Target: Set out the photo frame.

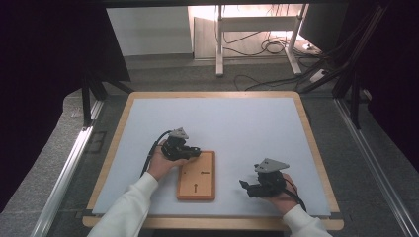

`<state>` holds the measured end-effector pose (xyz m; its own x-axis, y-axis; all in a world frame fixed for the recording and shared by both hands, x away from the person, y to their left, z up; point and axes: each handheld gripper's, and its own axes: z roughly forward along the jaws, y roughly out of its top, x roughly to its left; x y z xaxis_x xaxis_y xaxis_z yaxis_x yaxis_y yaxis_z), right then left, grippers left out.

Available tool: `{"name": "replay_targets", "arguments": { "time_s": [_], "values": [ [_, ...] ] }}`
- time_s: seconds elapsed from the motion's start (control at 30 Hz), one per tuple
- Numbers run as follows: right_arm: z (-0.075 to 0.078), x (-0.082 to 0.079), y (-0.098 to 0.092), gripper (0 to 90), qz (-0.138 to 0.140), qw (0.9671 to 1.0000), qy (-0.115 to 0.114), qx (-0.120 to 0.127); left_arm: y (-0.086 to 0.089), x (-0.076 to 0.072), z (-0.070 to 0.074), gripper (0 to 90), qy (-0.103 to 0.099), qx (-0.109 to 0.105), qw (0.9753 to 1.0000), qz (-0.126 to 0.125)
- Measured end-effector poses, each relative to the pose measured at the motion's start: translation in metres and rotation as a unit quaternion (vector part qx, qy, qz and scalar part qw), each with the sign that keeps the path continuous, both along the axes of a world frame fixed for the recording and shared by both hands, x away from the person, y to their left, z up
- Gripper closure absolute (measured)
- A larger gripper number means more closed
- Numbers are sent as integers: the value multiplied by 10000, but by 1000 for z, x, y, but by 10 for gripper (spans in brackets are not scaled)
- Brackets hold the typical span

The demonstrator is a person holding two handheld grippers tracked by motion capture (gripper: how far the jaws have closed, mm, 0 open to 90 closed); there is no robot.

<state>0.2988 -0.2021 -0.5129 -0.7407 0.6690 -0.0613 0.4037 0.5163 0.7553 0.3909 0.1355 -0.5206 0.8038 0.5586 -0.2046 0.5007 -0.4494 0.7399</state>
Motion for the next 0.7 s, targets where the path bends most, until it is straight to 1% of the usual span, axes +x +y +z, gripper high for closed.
{"name": "replay_targets", "arguments": {
  "time_s": [0.13,0.23,0.27,0.37,0.5,0.7],
  "values": [
    [0,0,0,202,2,10000,3,1,0,0,0,825,12,4,10000,0],
    [0,0,0,205,8,10000,28,-8,0,1,1,823,62,11,10000,-11],
    [0,0,0,205,7,10000,34,-7,0,2,1,821,118,-21,9999,-16],
    [0,0,0,205,6,10000,33,0,0,3,1,820,136,0,9999,-43],
    [0,-1,0,207,31,10000,3,2,2,6,1,813,233,-55,9996,-124],
    [0,-2,3,207,106,9999,1,-5,3,9,0,810,314,-107,9993,-169]
  ]
}}
